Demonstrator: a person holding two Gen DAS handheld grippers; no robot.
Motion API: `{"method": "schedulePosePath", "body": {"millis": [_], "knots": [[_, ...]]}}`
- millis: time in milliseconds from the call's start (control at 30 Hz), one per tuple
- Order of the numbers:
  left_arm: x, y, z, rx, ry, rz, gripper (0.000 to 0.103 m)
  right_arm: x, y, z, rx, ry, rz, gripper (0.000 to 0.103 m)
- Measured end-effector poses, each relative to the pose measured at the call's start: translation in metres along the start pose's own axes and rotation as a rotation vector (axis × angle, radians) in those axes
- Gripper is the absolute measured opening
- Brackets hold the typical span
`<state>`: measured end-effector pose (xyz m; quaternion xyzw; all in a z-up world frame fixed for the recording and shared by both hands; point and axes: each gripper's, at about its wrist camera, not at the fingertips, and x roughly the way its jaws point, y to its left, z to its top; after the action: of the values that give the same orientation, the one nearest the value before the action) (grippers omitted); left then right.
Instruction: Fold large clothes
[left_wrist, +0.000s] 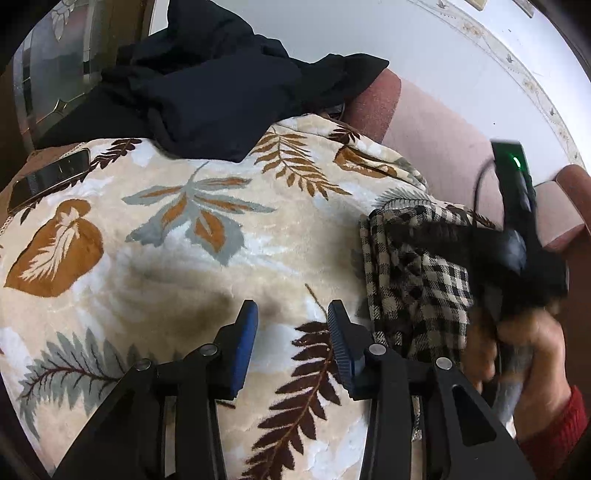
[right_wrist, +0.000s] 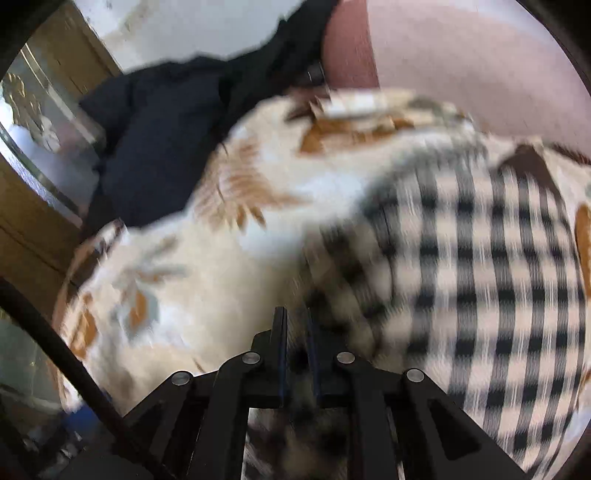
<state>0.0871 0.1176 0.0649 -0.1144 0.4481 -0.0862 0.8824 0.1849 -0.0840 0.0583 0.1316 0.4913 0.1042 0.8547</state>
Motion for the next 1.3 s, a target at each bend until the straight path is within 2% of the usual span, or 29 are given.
{"method": "schedulePosePath", "body": {"millis": [67,100,133,167,333,400,533,667,700,733,800,833,967,1033,1100,1167,1300], "knots": [[0.002,0.000,0.001,0.000,0.000,0.002,0.038,0.022,-0.003,0.014,0.035,0.027,-0.036,0.013],[0.004,0.000,0.001,0.001,0.000,0.006,0.038,0.034,-0.004,0.018,0.037,0.062,-0.060,0.014],[0.005,0.000,0.002,0.004,0.002,0.010,0.038,0.052,-0.006,0.019,0.033,0.124,-0.083,0.019],[0.006,0.000,0.002,0.006,0.005,0.013,0.038,0.060,-0.005,0.020,0.018,0.139,-0.097,0.019],[0.006,-0.001,0.002,0.013,0.006,0.023,0.038,0.018,0.004,0.019,-0.023,0.044,-0.071,0.023],[0.003,-0.003,0.001,0.024,-0.010,0.033,0.038,-0.009,-0.003,0.005,-0.011,0.012,-0.041,0.023],[-0.004,-0.007,-0.001,0.040,-0.036,0.041,0.038,-0.077,-0.023,-0.044,-0.025,-0.072,-0.064,0.023],[-0.011,-0.018,-0.007,0.078,-0.062,0.060,0.038,-0.123,-0.057,-0.101,-0.007,-0.140,-0.155,0.026],[-0.012,-0.021,-0.009,0.089,-0.067,0.066,0.038,-0.129,-0.066,-0.111,0.002,-0.142,-0.181,0.027],[-0.014,-0.025,-0.012,0.101,-0.074,0.071,0.039,-0.130,-0.078,-0.125,0.021,-0.123,-0.197,0.033],[-0.018,-0.035,-0.020,0.133,-0.091,0.075,0.040,-0.126,-0.099,-0.148,0.059,-0.068,-0.182,0.034],[-0.022,-0.040,-0.025,0.149,-0.107,0.085,0.041,-0.131,-0.104,-0.155,0.064,-0.083,-0.176,0.034],[-0.042,-0.062,-0.044,0.217,-0.231,0.177,0.061,-0.164,-0.105,-0.177,0.065,-0.152,-0.149,0.035],[-0.057,-0.077,-0.055,0.250,-0.315,0.235,0.069,-0.176,-0.104,-0.189,0.046,-0.183,-0.179,0.037],[-0.078,-0.089,-0.065,0.263,-0.404,0.261,0.080,-0.190,-0.103,-0.201,0.017,-0.228,-0.237,0.041],[-0.095,-0.098,-0.075,0.258,-0.468,0.259,0.085,-0.198,-0.104,-0.211,0.012,-0.264,-0.272,0.050],[-0.118,-0.111,-0.096,0.232,-0.522,0.277,0.089,-0.207,-0.108,-0.228,0.012,-0.307,-0.316,0.054]]}}
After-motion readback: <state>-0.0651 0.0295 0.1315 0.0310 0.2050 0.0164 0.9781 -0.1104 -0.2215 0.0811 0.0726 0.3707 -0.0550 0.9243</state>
